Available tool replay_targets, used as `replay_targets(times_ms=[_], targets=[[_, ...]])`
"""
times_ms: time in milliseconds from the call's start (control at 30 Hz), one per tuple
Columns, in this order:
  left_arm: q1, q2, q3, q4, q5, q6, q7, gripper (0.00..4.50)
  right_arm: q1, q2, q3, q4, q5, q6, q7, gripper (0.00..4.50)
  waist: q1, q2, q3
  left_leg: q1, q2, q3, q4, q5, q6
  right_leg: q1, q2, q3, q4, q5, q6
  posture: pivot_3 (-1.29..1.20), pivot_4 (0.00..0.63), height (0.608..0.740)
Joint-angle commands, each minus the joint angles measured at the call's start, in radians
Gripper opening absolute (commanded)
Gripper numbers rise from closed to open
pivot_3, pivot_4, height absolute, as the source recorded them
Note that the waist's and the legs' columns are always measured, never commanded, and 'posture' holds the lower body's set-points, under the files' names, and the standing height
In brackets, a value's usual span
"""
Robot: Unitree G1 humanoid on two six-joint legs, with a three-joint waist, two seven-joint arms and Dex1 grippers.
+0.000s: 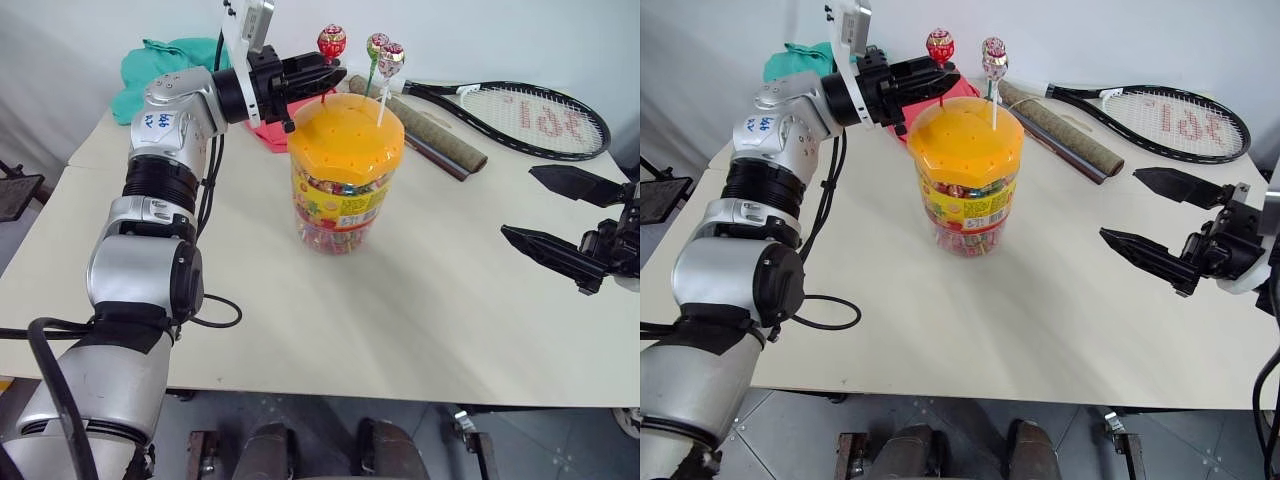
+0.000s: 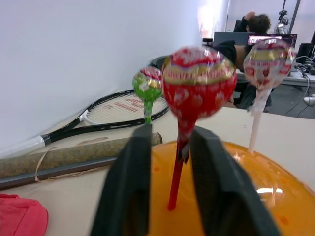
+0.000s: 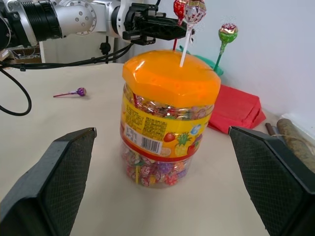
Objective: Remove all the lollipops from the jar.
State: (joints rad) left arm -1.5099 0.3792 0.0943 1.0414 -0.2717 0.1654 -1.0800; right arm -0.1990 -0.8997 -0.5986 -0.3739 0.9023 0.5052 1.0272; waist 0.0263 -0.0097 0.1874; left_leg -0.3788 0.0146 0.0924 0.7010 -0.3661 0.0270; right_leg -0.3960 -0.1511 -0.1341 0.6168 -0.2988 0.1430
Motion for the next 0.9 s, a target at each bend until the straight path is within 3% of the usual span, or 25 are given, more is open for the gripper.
replay_targets(times_ms=[33,167,300,400,600,767,900], targets=[[-0.065,0.007,0.031,-0.003,-0.011,0.003,0.011,0.02,-0.005,-0.012,-0.036,-0.012,0.019,-0.013,-0.002,4.5,0.0,0.0,0.0,0.0,0.0,0.0,0.0,0.0,0.0,0.0,0.0,0.0,0.0,0.0,0.0,0.0,0.15,0.74],[-0.119,0.025,0.076,-0.015,-0.036,0.05,0.057,0.02,-0.034,-0.022,-0.012,0.016,0.013,-0.019,0.012,4.5,-0.002,0.0,0.0,0.0,0.0,0.0,0.0,0.0,0.0,0.0,0.0,0.0,0.0,0.0,0.0,0.0,0.15,0.74],[-0.166,0.107,0.087,-0.028,0.006,0.124,0.18,0.02,-0.077,-0.028,0.017,0.049,0.007,-0.02,0.032,4.5,-0.006,0.0,0.0,0.0,0.0,0.0,0.0,0.0,0.0,0.0,0.0,0.0,0.0,0.0,0.0,0.0,0.15,0.74],[-0.171,0.18,0.018,-0.019,0.093,0.227,0.231,0.02,-0.099,-0.034,0.037,0.074,-0.002,-0.023,0.047,4.5,-0.009,0.0,0.0,0.001,0.001,0.0,-0.001,0.0,0.0,-0.001,0.0,0.0,0.0,0.0,0.0,0.0,0.15,0.74],[-0.044,0.306,-0.146,-0.028,0.263,0.556,0.279,0.02,-0.171,-0.02,0.114,0.126,-0.02,-0.028,0.08,4.5,-0.008,0.0,0.0,0.001,0.0,0.001,-0.001,0.0,0.0,-0.001,0.0,0.001,0.001,0.0,0.0,0.0,0.15,0.74],[0.2,0.387,-0.292,-0.321,0.322,0.79,0.186,0.02,-0.232,-0.017,0.169,0.17,-0.036,-0.027,0.107,4.5,-0.005,-0.001,0.001,0.001,0.0,0.0,-0.001,0.0,0.0,-0.001,0.0,0.001,0.002,0.0,0.0,0.0,0.15,0.74],[0.345,0.45,-0.316,-0.578,0.286,0.991,0.149,0.02,-0.268,-0.015,0.198,0.193,-0.045,-0.024,0.124,4.5,-0.006,-0.004,0.002,0.0,0.001,-0.001,-0.001,0.0,0.0,-0.002,0.0,0.0,0.001,0.0,0.0,0.0,0.15,0.74]])
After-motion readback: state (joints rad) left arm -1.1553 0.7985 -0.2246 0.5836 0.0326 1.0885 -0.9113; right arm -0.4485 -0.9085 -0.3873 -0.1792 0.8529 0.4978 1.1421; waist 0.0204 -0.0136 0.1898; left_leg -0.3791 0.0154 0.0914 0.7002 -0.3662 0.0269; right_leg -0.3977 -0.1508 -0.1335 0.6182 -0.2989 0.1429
